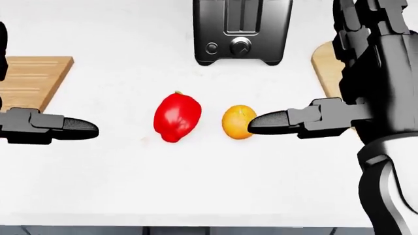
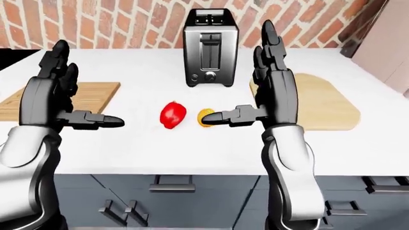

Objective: Place the tangerine and the bell pepper on separate cutting boards.

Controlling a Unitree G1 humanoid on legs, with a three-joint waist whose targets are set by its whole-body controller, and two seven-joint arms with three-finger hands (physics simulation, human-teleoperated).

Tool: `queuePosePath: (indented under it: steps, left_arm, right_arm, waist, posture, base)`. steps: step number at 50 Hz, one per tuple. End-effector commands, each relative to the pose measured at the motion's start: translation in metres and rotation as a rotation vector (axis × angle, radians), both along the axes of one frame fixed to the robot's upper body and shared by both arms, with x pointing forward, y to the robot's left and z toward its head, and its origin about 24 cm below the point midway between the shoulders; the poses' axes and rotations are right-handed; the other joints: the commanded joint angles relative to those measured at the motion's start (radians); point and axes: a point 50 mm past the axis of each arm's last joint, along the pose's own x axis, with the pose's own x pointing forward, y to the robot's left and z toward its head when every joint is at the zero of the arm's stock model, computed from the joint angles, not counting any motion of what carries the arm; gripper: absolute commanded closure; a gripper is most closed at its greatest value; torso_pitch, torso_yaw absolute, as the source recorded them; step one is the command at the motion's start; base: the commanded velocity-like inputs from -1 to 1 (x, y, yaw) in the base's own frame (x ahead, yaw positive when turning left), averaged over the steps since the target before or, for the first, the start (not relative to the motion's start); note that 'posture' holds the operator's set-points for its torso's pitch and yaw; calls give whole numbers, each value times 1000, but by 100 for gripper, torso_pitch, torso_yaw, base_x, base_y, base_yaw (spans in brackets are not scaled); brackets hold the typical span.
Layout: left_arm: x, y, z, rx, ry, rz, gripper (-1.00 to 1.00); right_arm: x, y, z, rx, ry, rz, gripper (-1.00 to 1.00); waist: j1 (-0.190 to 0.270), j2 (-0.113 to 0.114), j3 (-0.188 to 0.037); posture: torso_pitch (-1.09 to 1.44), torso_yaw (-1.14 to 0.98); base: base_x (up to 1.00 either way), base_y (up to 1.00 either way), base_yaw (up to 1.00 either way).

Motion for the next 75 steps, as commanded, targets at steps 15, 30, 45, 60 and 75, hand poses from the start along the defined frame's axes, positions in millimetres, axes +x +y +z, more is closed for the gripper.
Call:
queuePosePath:
  steps: [15,30,45,60,75]
  left_arm:
    - [-5,0,12,21,-83,7,-100]
    - [-4,2,14,27,-84,12,-100]
    - [-6,5,17,27,-87,14,-100]
    - [-4,4,13,25,-82,14,-100]
    - [-5,6,8,22,-76,17,-100]
  right_arm:
    - [-6,1,17,-2,-89,3,-100]
    - [-3,3,12,-32,-51,-6,-100]
    - [3,14,20,-203,-10,-3,-100]
    - [-6,19,12,-358,32,16,-100]
    - [2,32,2,-457,75,65,-100]
  waist:
    - [3,41,11]
    - [13,-1,-28]
    - [6,2,-34]
    - [6,7,-31]
    - [2,15,-32]
  posture:
    - [0,0]
    - [0,0]
    - [0,0]
    - [0,0]
    - [0,0]
  base:
    - [19,0,0]
    - [0,0,0]
    - [0,0,0]
    - [0,0,0]
    - [0,0,0]
